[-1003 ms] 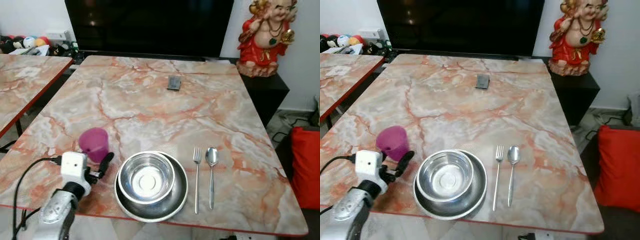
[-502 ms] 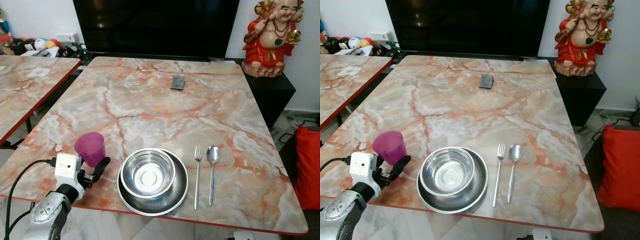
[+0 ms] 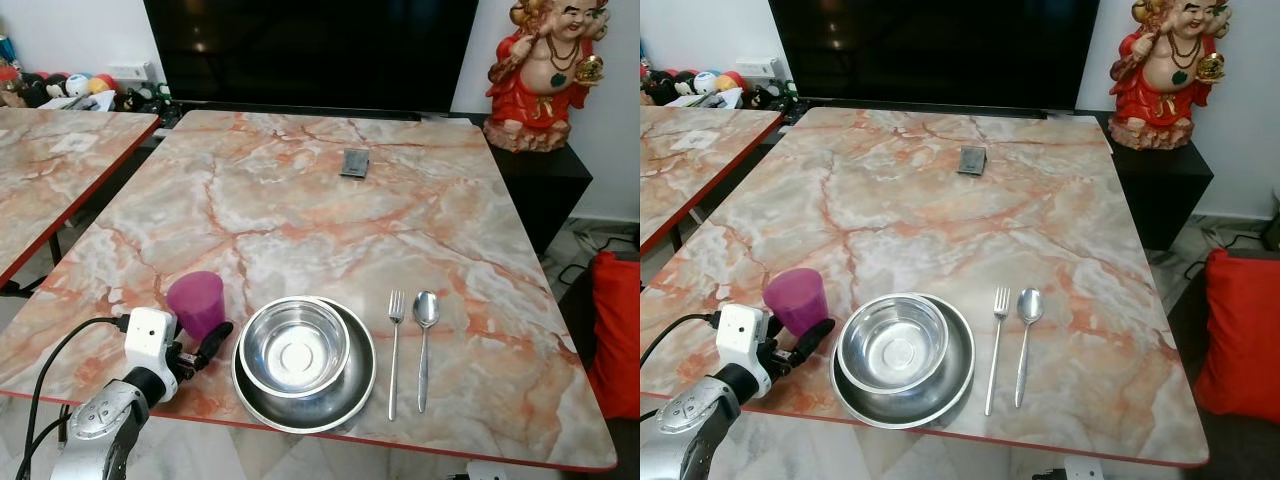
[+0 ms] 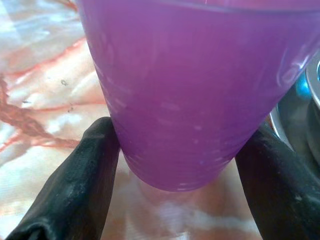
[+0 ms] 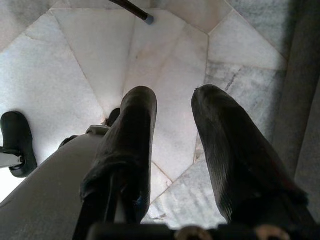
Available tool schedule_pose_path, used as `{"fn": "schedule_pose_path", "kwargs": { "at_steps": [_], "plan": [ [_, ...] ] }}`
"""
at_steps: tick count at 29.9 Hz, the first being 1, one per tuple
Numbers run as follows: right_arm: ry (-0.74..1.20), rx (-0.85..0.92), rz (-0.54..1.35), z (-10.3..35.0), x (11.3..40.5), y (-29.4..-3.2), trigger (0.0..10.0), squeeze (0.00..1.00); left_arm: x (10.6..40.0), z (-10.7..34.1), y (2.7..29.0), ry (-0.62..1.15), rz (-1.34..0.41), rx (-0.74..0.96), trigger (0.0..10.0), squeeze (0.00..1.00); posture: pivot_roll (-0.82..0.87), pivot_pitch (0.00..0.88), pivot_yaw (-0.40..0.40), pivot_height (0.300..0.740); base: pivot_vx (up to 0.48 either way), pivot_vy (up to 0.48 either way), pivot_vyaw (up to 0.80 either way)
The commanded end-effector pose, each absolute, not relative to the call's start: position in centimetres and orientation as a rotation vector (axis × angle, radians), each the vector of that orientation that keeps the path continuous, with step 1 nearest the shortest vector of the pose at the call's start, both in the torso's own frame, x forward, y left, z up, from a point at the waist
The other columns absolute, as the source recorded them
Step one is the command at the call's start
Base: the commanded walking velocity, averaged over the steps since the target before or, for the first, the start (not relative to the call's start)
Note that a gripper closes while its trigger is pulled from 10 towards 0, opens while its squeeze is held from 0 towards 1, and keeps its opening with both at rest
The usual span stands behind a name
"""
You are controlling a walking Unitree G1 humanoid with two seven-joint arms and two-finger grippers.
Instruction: Setting the table
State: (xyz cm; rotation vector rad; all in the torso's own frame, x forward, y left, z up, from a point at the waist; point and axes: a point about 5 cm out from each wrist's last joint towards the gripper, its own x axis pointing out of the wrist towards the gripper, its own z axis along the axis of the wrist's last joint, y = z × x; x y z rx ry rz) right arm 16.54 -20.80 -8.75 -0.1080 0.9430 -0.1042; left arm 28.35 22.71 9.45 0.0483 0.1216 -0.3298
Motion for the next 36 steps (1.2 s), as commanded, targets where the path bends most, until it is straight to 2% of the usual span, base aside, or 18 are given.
{"fn": "schedule_pose_path", "kwargs": {
  "at_steps": [1,16,17,18,19,20,30,36],
  "plan": [
    [0.954,-0.108,-0.100,-9.0,16.1,-20.6,10.0,0.00,28.4,9.1,22.6,0.151,-0.352,0.069,10.0,0.00,0.01,0.060,0.027,0.740,0.000,0.000,0.00],
    [0.957,-0.109,-0.102,-9.0,16.0,-20.6,10.0,0.00,28.2,7.9,21.9,0.175,-0.378,0.104,10.0,0.00,0.01,0.068,0.023,0.740,0.000,0.000,0.00],
    [0.957,-0.109,-0.103,-9.0,16.1,-20.6,10.0,0.00,28.2,7.9,21.8,0.173,-0.377,0.110,10.0,0.29,0.01,0.068,0.023,0.740,0.000,0.000,0.00],
    [0.957,-0.109,-0.103,-9.0,16.1,-20.6,10.0,0.00,28.2,7.9,21.8,0.172,-0.376,0.112,10.0,0.68,0.01,0.070,0.022,0.740,0.000,0.000,0.00],
    [0.956,-0.109,-0.103,-9.0,16.1,-20.6,10.0,0.00,28.2,7.8,21.8,0.171,-0.376,0.111,10.0,0.68,0.01,0.070,0.022,0.740,0.000,0.000,0.00],
    [0.956,-0.109,-0.104,-9.0,16.1,-20.6,10.0,0.00,28.2,7.8,21.8,0.171,-0.375,0.112,10.0,0.78,0.01,0.072,0.020,0.740,0.000,0.000,0.00],
    [0.956,-0.114,-0.101,-8.9,16.2,-20.7,10.0,0.00,28.0,7.8,22.1,0.169,-0.360,0.121,10.0,0.78,0.01,0.076,0.017,0.740,0.000,0.000,0.00],
    [0.956,-0.114,-0.099,-8.9,16.2,-20.8,10.0,0.00,27.7,8.1,22.5,0.164,-0.360,0.122,10.0,0.73,0.02,0.080,0.014,0.740,0.000,0.000,0.00]
  ]
}}
